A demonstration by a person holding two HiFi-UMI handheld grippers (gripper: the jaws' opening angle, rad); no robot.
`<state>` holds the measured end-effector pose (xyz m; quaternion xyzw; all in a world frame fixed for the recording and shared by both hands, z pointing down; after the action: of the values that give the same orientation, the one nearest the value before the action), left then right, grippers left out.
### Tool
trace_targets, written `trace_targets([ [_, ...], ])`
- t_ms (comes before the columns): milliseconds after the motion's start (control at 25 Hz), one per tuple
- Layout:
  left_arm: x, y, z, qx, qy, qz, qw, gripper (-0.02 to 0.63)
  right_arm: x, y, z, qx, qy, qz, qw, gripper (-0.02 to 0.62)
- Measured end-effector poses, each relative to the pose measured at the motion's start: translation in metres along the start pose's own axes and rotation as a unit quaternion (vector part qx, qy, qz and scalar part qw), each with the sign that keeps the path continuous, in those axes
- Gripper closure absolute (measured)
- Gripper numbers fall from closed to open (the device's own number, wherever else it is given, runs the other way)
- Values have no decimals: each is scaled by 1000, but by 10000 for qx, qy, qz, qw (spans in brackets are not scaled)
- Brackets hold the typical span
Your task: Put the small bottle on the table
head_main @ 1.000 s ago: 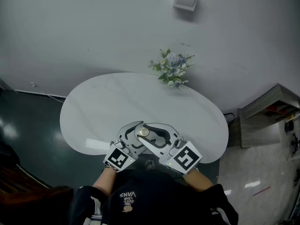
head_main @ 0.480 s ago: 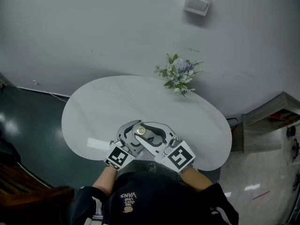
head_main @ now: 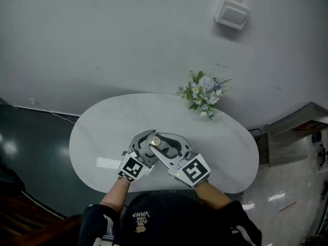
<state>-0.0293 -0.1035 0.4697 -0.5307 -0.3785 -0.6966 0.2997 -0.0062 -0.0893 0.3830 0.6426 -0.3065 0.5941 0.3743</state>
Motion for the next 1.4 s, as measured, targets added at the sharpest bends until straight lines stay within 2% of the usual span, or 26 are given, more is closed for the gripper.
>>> trace_targets([
  [520,74,55,-88,231,69,-265,9994,242,62,82,75,304,59,-197,9993,439],
  [760,110,83,-108,472,-17,-519,9975,242,98,101,106,527,362,-428,9970,439],
  [960,124,103,-119,609,20,-682,9958,242,117,107,127,719,659,-543,9938,439],
  [1240,141,132,-135,572,16,-1053,9928,242,134,118,156,750,557,-555,9941,439],
  [1400,153,145,-144,580,52,-1338,9893,242,147,123,170,795,669,-633,9926,439],
])
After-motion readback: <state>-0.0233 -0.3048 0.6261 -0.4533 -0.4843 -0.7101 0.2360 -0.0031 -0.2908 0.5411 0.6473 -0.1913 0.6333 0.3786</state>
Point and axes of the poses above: the fingertips, and each gripper's own axes: y forward along the fingers, z to its right, x out of its underside, the point moved 4 cm from there along -y, backward along the fingers, and after that the axes turned 3 degrees about -x, right-handed, at the moved point
